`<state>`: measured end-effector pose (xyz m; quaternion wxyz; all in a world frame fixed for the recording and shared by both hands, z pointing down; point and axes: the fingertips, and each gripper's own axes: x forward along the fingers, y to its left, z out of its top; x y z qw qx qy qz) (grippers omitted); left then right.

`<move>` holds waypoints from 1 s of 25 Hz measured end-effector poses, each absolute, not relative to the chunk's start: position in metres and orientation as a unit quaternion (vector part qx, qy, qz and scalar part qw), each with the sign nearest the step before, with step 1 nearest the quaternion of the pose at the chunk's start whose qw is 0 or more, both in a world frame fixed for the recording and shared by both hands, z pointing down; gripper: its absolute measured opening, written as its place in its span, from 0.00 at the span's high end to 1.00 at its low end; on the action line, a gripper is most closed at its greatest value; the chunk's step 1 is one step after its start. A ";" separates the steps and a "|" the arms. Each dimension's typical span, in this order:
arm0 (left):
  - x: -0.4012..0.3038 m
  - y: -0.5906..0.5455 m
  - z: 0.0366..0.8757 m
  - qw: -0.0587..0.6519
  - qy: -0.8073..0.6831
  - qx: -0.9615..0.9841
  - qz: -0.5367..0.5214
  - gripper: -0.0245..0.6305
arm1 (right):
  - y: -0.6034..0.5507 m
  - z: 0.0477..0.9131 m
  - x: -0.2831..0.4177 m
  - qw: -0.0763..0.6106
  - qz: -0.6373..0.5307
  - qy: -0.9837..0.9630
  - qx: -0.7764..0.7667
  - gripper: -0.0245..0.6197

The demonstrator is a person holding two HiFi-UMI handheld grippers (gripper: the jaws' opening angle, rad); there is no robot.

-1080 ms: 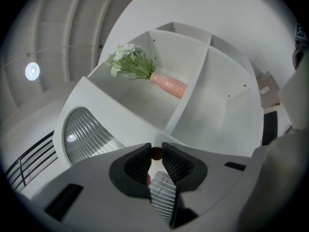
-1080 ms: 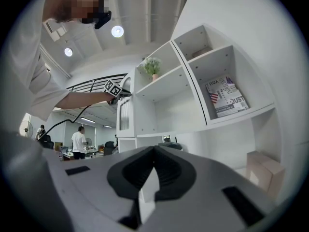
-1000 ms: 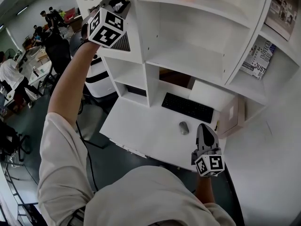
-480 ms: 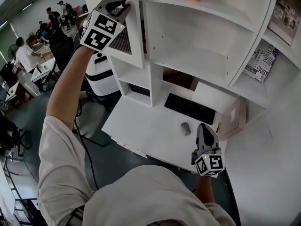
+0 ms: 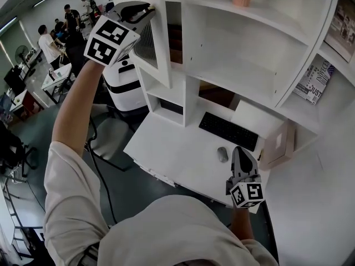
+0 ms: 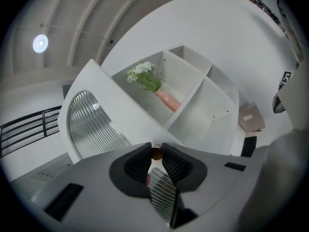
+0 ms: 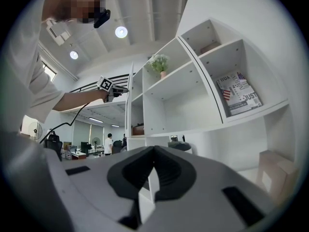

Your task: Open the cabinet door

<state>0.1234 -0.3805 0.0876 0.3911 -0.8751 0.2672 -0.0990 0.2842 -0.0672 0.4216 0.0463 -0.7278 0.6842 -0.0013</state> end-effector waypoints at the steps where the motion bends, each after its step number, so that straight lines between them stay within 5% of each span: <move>1: 0.120 -0.379 0.088 0.387 0.264 -0.878 -0.098 0.86 | -0.069 0.422 0.283 0.046 -0.001 0.686 -0.726 0.95; 25: 0.043 -0.364 0.085 0.287 0.173 -0.942 -0.038 0.86 | -0.105 0.423 0.260 0.039 -0.005 0.714 -0.699 0.95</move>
